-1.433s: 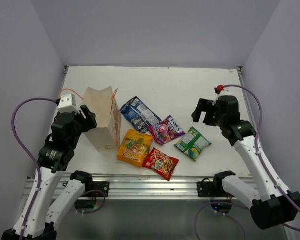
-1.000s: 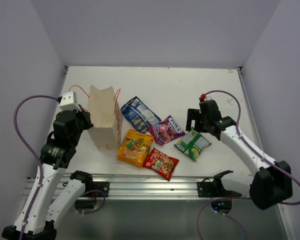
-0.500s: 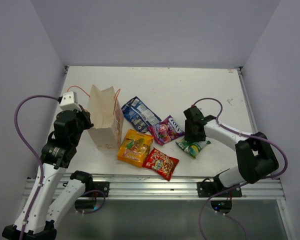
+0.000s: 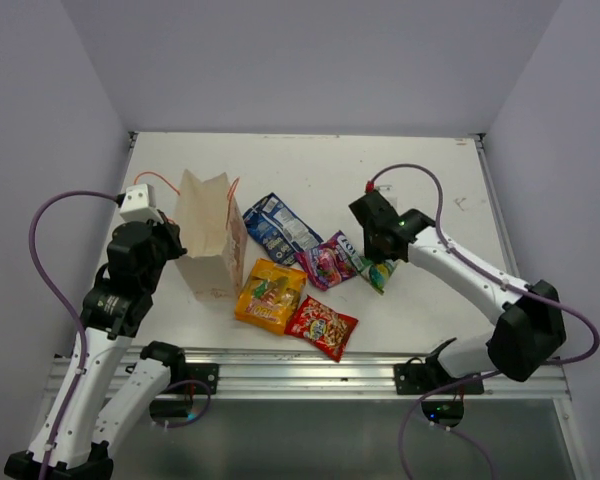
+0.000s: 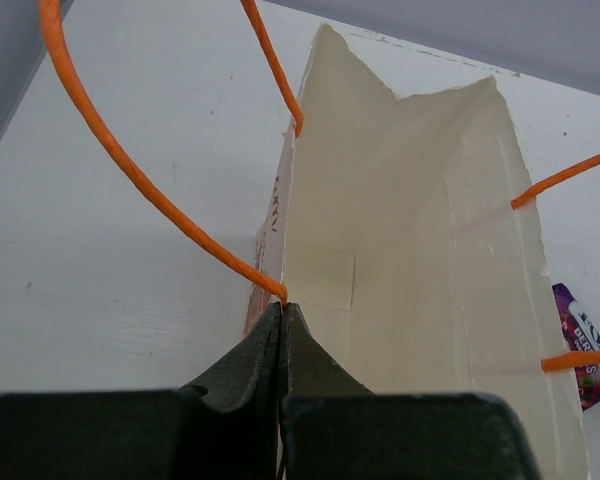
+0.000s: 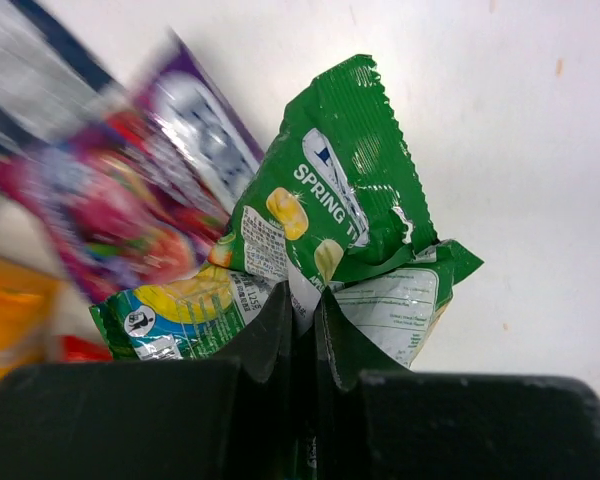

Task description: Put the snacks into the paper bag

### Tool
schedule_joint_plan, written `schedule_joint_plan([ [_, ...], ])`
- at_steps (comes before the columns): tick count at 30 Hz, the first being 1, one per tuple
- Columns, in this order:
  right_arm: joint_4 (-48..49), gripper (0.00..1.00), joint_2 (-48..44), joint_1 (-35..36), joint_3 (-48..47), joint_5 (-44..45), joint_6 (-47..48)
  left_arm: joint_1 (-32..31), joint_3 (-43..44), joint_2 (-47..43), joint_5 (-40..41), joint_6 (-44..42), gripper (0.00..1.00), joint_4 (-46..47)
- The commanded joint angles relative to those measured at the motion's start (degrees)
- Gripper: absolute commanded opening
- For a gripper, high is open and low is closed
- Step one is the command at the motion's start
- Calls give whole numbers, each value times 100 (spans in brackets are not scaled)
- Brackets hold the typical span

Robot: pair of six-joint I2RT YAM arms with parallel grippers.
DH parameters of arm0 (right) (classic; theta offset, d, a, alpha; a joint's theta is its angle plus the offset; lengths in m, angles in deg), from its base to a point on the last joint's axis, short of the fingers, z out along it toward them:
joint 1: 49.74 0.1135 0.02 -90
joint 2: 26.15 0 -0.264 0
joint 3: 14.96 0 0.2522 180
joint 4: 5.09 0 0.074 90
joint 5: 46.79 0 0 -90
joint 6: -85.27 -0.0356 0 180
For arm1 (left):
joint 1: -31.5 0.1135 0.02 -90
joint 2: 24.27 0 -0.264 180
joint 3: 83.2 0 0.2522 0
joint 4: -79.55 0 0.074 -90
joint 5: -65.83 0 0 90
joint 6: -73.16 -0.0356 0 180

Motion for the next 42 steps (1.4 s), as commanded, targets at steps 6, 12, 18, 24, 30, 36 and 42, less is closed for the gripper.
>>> schedule_joint_plan([
  [6,1028,0,-776,349,-2601,-858,1080,-24,-94,-52,-74,-115,0,274],
  [12,3446,0,-136,367,-3206,-3397,1100,-24,-111,-8,-180,-132,0,309],
  [18,5136,2,1461,674,-4618,-5114,414,-24,-138,-25,-215,-159,0,336],
  [24,4794,2,2896,1421,-6631,-5527,457,-24,-155,-8,-250,-159,0,362],
  [30,4441,2,3558,1861,-6805,-5440,563,-24,-155,-43,-241,-176,0,353],
  [36,4573,3,3197,1984,-5539,-5194,668,-24,-164,1,-285,-176,0,371],
  [42,4416,4,3240,1976,-4843,-5027,870,-24,-173,-52,-276,-185,0,380],
])
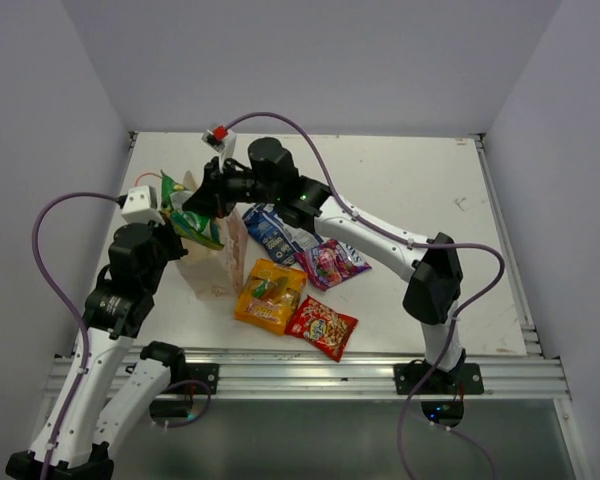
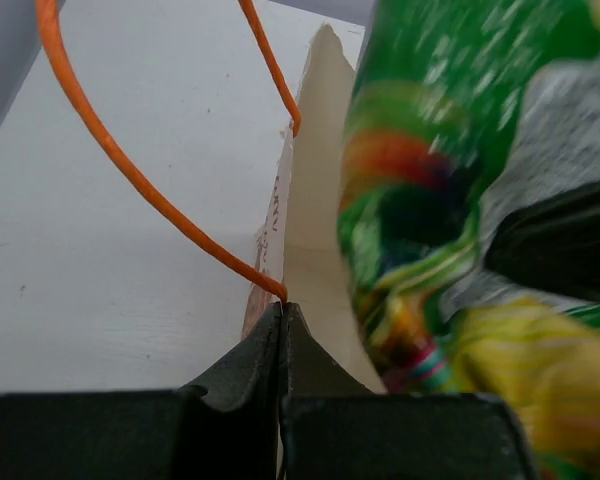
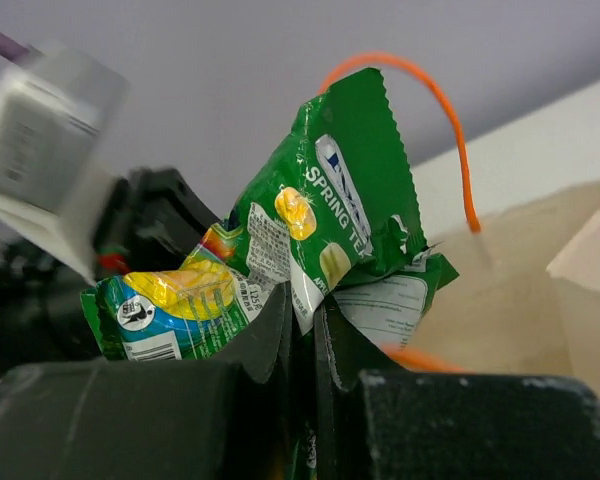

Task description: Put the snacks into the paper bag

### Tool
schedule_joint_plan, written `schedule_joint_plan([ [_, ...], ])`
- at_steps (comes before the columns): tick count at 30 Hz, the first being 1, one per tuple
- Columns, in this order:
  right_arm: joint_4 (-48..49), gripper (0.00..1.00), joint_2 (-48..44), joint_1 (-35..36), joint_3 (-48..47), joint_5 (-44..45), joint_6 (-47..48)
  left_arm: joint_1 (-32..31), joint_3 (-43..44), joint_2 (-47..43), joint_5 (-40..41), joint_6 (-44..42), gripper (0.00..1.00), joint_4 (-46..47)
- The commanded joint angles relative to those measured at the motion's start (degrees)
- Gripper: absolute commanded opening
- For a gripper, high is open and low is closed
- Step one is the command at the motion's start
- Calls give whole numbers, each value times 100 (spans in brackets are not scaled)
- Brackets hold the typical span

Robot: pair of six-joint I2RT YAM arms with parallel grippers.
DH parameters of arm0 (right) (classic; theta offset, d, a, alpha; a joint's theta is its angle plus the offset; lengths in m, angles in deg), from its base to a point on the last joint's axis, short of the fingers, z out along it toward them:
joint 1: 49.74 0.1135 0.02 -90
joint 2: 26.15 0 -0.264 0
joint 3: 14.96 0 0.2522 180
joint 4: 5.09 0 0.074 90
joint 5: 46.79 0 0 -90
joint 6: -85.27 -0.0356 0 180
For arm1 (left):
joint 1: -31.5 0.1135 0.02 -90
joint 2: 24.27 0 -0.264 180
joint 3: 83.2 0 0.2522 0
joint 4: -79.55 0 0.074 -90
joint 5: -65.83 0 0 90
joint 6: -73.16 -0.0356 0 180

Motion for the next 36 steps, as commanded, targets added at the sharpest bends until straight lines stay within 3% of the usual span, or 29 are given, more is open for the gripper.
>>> schedule_joint_plan([
  [1,-133,4,4,102,217,77,217,-35,0,-12,-187,-148,0,218],
  [7,-230,4,153,94,15,384,296,-35,-9,-48,-169,-148,0,218],
  [18,-555,2,592,94,-1409,1017,77,-35,-18,-56,-204,-148,0,235],
  [28,-493,2,760,120,-1225,1255,155,-35,-44,-83,-213,-166,0,253],
  [33,-862,4,331,243,-839,1500,541,-35,-44,-100,-222,-174,0,253],
  [36,-1020,14,75,304,-557,1676,770,-35,-44,-92,-231,-174,0,253],
])
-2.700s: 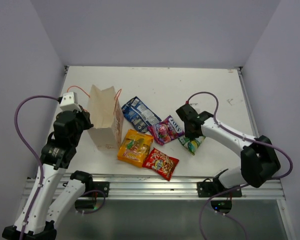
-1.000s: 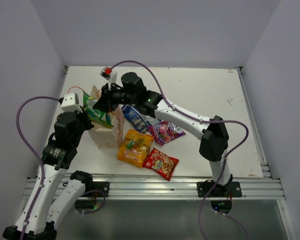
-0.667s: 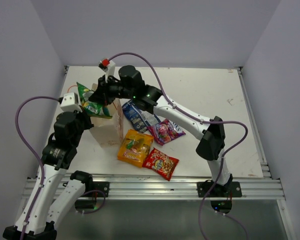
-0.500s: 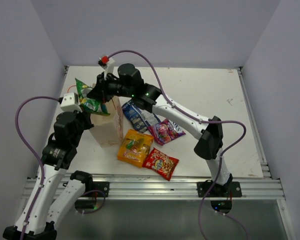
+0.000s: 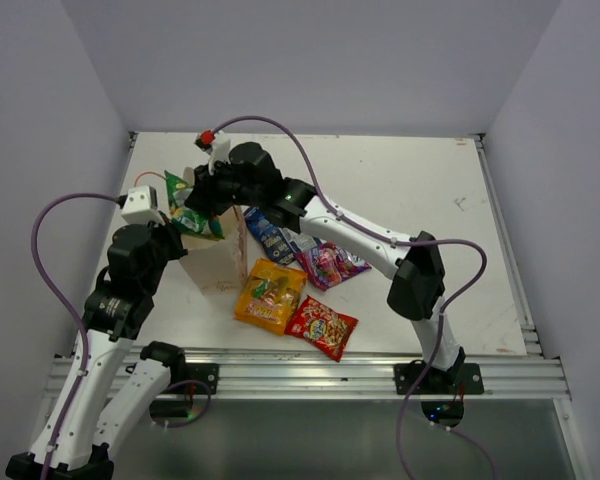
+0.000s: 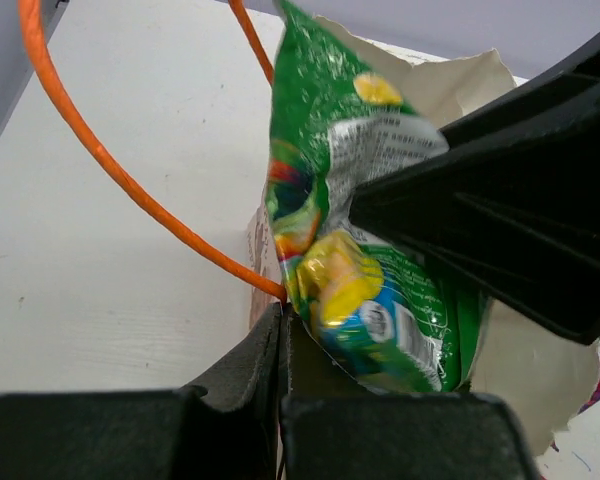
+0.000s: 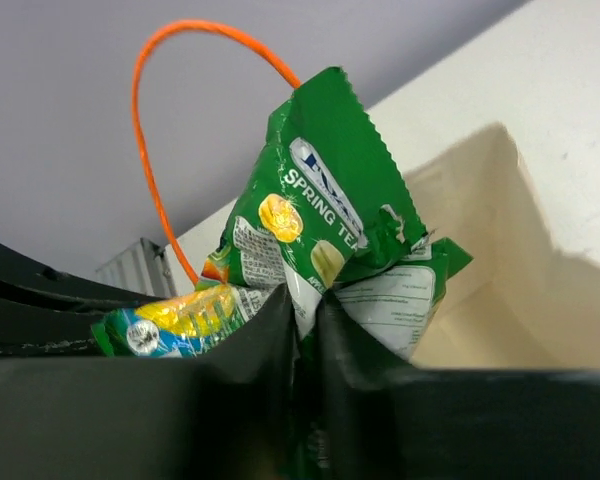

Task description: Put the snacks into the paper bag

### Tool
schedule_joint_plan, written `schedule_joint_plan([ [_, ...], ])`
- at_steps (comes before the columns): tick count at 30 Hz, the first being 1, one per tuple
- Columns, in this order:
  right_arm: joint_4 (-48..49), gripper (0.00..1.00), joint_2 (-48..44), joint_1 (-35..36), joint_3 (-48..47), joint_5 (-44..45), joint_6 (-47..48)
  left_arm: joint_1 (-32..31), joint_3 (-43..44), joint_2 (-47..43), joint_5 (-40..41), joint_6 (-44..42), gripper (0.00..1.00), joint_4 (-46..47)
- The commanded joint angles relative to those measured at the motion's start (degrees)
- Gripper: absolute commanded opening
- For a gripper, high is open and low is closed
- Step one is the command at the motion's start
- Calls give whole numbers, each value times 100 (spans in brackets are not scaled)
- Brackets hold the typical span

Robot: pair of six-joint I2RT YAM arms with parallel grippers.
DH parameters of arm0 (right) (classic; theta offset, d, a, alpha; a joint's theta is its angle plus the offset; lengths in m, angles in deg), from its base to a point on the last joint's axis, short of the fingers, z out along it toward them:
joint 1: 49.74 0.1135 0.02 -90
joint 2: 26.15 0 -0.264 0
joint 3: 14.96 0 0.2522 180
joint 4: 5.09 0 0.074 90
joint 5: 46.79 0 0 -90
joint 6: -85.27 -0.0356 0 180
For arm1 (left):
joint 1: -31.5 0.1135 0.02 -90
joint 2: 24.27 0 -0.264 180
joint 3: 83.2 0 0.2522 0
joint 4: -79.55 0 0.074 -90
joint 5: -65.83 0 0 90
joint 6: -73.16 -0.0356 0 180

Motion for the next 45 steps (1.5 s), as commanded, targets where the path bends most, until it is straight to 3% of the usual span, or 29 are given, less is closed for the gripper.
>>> schedule_joint_plan([
  [1,-138,36,-738,169,206,347,403,-33,-33,-26,-228,-109,0,185],
  [4,-296,72,-941,204,277,436,561,-33,-33,-26,-237,-109,0,185],
  [7,-437,85,-1126,283,224,558,711,-33,-33,-35,-237,-109,0,185],
  [11,-657,86,-1415,415,-30,734,887,-33,-33,-26,-255,-109,0,185],
  [15,-675,87,-2127,722,328,1182,993,-33,-33,-35,-246,-109,0,185],
  [17,-605,87,-2452,775,1047,1253,888,-33,-42,-44,-229,-109,0,185],
  [21,-332,88,-3207,793,2682,2243,650,-33,-42,-44,-246,-118,0,194],
  [26,-446,85,-3464,802,4335,3089,18,-33,-51,-52,-246,-118,0,194],
  [35,-244,84,-3210,793,5611,3776,-879,-33,-42,-43,-246,-126,0,194],
  [45,178,82,-2437,784,6130,3461,-1432,-33,-42,-35,-246,-135,0,185],
])
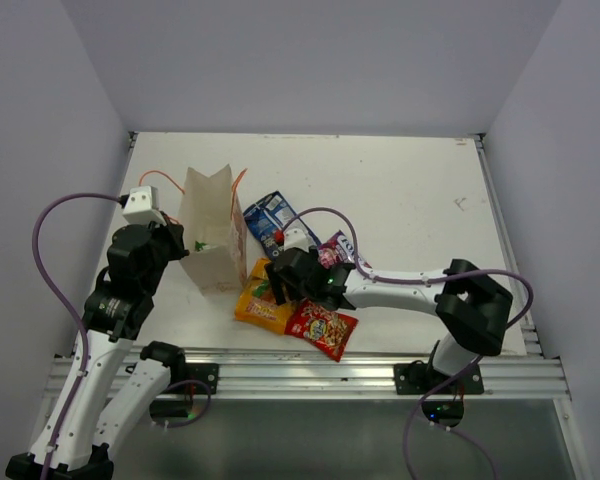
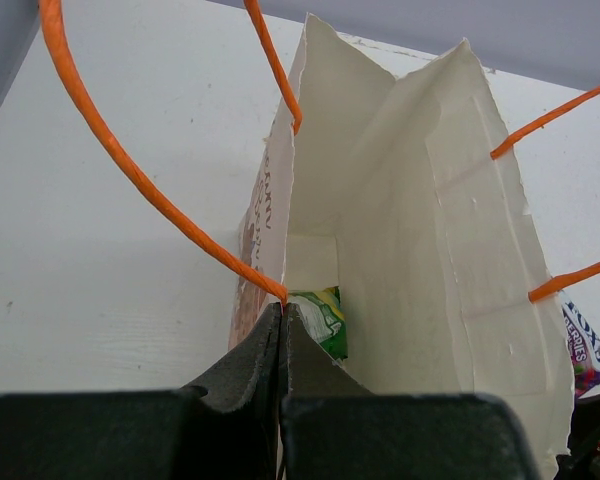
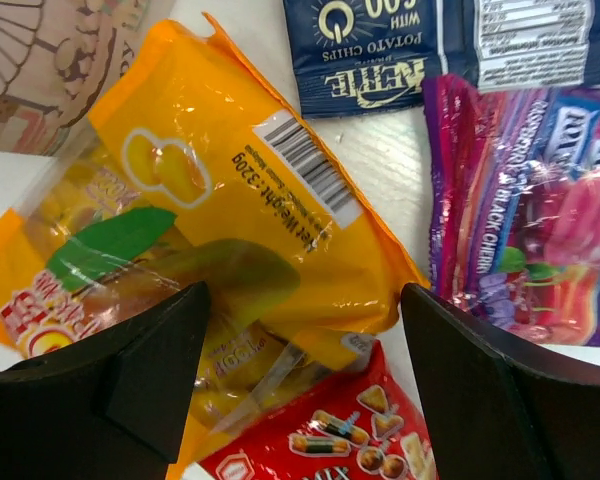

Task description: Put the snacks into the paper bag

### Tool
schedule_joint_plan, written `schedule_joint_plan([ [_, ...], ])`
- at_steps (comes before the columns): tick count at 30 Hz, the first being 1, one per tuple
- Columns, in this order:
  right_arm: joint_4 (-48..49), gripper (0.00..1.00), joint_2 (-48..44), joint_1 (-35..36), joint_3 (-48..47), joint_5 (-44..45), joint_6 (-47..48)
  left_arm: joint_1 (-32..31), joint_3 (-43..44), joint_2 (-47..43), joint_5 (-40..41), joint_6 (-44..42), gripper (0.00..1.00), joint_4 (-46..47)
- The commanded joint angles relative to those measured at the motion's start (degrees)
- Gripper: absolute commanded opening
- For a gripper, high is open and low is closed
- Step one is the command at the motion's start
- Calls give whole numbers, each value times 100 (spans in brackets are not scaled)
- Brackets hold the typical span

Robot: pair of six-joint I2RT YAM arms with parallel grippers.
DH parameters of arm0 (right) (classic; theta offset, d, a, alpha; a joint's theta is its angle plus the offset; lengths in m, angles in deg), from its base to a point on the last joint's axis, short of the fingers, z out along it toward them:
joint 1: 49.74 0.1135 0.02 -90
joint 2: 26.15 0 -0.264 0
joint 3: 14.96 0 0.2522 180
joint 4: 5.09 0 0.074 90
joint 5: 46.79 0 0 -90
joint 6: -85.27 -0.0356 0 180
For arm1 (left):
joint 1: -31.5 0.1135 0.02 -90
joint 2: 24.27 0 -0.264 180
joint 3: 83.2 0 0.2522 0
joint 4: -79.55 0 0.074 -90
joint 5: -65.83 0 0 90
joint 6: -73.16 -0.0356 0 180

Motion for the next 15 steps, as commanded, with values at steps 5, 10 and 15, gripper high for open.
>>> schedule_joint_plan([
  [5,316,45,404,-2,137,-123,-494,-31,-40,-28,-58,-94,0,177],
  [10,-35,0,141,15,6,122,-345,-31,-49,-28,-58,-85,0,185],
  [15,-861,0,-429,24,-494,588,6,-31,-49,-37,-76,-85,0,185],
])
